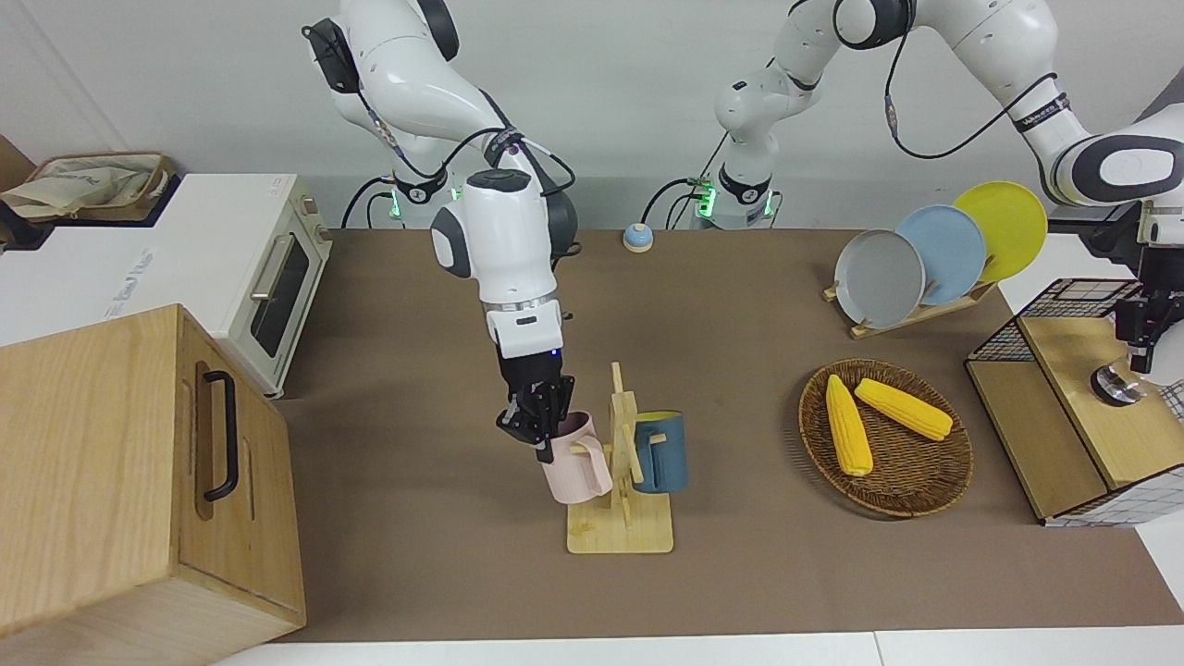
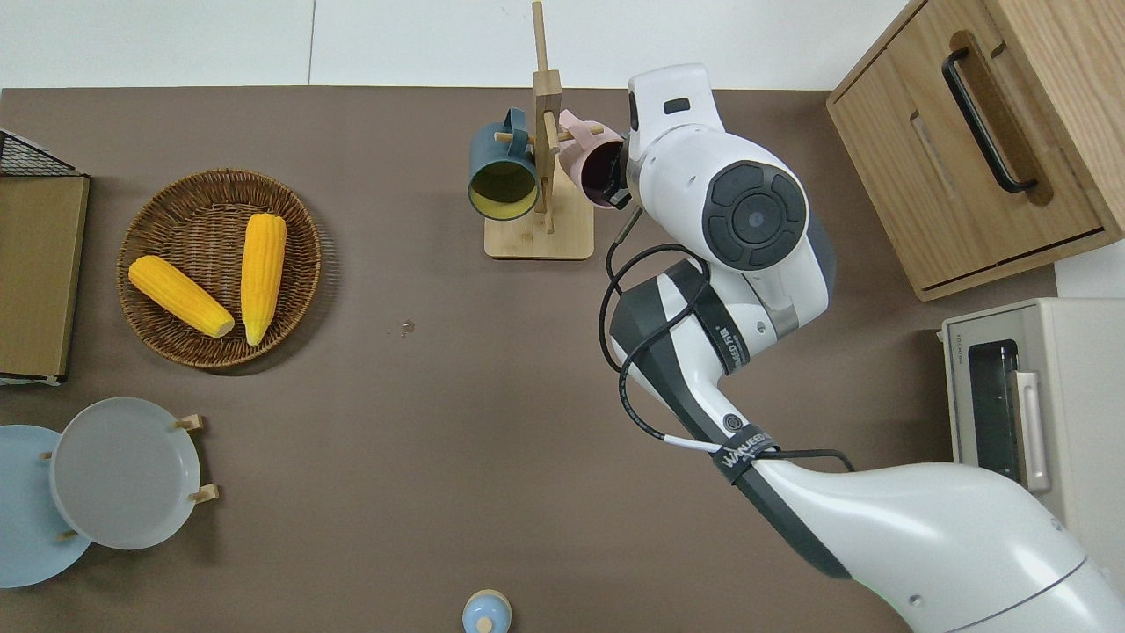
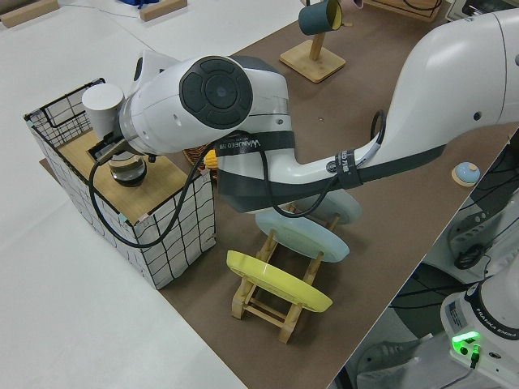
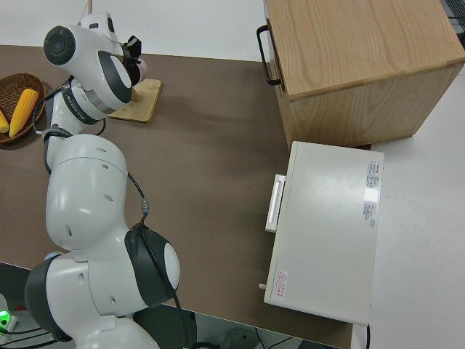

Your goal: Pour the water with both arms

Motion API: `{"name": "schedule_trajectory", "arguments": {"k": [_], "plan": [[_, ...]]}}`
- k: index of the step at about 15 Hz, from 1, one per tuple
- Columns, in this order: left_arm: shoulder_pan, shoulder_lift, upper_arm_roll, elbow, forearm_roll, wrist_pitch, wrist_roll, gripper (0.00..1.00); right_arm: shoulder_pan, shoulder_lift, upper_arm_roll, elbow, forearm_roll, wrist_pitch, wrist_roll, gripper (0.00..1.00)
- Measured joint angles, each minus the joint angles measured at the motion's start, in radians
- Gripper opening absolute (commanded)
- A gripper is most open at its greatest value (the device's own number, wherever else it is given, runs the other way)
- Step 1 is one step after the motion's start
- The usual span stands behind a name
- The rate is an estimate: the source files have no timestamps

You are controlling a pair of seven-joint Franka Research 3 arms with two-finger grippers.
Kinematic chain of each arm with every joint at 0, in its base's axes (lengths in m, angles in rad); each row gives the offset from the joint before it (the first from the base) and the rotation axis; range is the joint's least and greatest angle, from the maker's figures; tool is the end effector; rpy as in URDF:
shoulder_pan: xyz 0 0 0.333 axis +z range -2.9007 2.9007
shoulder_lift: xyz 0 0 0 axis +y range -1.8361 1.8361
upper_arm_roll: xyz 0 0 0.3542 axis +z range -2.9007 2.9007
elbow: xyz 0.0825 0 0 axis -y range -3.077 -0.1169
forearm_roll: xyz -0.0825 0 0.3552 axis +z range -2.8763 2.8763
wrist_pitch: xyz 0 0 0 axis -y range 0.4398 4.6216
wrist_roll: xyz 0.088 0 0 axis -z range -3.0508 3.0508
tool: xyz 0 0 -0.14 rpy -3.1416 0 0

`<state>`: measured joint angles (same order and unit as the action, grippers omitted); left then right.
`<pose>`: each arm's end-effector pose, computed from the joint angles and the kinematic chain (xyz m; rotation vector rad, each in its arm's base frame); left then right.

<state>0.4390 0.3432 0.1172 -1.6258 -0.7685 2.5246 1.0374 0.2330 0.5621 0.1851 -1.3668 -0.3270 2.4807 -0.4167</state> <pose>0.6086 0.3571 0.5081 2.8936 0.0179 1.1825 0.7173 0.2742 0.4740 2.5139 1.3397 0.8205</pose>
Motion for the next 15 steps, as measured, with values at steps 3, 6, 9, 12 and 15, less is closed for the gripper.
{"name": "schedule_trajectory", "arguments": {"k": [3, 6, 9, 12, 15], "plan": [[0.0, -0.001, -0.001, 0.006, 0.0, 0.0, -0.007, 0.0, 0.0, 0.0, -0.004, 0.002, 0.0, 0.0, 0.0, 0.0], [-0.001, -0.007, -0.002, 0.013, 0.01, -0.005, -0.041, 0.0, 0.0, 0.0, -0.005, 0.003, 0.0, 0.0, 0.0, 0.0], [-0.002, -0.025, -0.005, 0.022, 0.067, -0.028, -0.107, 0.0, 0.0, 0.0, -0.006, 0.004, 0.0, 0.0, 0.0, 0.0], [-0.003, -0.052, -0.01, 0.025, 0.129, -0.063, -0.179, 0.0, 0.0, -0.002, -0.009, 0.005, 0.002, 0.0, 0.0, 0.0], [-0.003, -0.076, -0.013, 0.033, 0.184, -0.106, -0.238, 0.0, 0.0, -0.005, -0.012, 0.008, 0.007, -0.001, 0.0, 0.0]]}}
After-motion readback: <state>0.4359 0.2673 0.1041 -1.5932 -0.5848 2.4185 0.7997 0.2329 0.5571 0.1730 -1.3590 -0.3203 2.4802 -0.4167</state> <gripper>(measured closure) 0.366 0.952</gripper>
